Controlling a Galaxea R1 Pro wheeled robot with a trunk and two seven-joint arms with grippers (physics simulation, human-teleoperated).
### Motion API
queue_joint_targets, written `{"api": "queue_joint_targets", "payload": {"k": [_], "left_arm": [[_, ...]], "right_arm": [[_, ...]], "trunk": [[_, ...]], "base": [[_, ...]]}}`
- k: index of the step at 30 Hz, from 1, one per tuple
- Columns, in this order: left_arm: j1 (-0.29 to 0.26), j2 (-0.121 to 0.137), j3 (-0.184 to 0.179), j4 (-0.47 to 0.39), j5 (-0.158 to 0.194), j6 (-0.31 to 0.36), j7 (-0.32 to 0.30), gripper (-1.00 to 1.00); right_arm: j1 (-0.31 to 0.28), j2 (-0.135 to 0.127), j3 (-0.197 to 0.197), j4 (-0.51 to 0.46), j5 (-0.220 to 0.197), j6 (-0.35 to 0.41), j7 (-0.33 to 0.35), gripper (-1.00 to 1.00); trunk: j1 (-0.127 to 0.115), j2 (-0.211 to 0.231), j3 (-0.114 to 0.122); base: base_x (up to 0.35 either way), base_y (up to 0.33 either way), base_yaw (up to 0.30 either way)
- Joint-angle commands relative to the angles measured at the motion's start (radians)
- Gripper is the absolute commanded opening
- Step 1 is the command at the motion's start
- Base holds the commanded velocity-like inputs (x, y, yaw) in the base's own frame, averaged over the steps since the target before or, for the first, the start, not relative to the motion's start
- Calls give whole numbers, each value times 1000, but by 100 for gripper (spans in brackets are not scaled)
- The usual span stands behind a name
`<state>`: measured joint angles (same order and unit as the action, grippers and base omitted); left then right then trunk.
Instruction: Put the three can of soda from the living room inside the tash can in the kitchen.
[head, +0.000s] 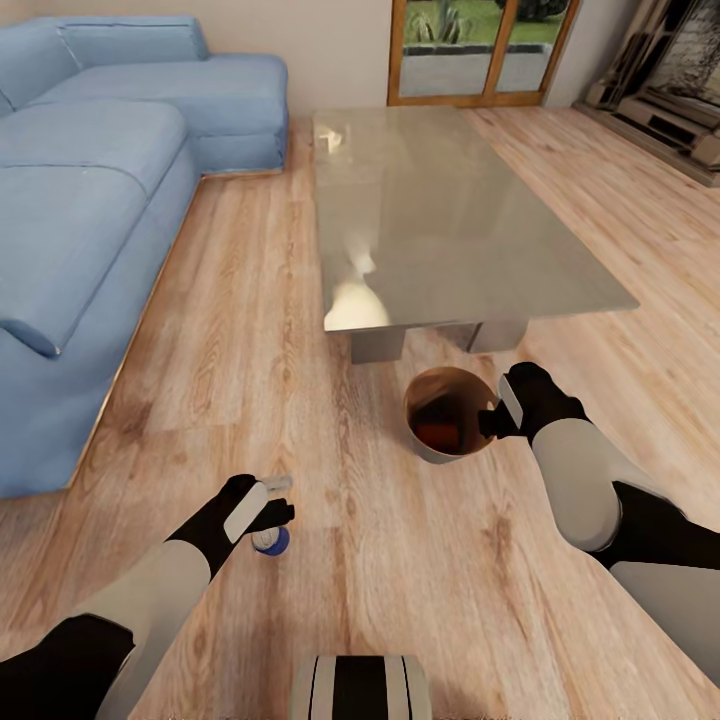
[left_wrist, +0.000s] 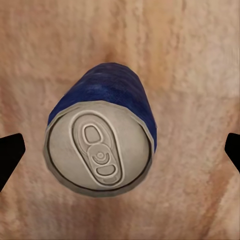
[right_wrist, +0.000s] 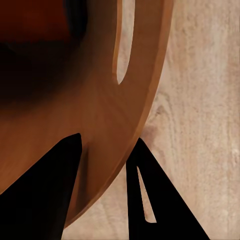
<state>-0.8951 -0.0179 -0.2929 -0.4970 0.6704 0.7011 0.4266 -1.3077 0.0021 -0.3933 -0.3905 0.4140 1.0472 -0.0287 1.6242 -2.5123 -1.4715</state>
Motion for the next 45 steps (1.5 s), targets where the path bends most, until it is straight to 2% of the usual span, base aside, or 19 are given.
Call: {"api": "queue_joint_targets", "payload": {"k": [1, 30, 42, 45], "left_arm": [[0, 0, 0, 0, 0, -1, 0, 100], [0, 7, 10, 0, 0, -3, 11, 100], [1, 7, 9, 0, 0, -2, 10, 100], [0, 7, 9, 0, 0, -2, 10, 100]], "right_arm": [[-1, 0, -1, -1, -14, 0, 3, -100], [-1, 1, -1, -1, -14, 0, 3, -100], [1, 2, 0, 0, -14, 0, 3, -100], [2, 1, 0, -1, -14, 0, 3, -100]], "trunk": [[0, 0, -4], [0, 0, -4], [6, -3, -50], [6, -3, -50]], "base": [[0, 0, 0], [0, 0, 0], [0, 0, 0], [0, 0, 0]]}}
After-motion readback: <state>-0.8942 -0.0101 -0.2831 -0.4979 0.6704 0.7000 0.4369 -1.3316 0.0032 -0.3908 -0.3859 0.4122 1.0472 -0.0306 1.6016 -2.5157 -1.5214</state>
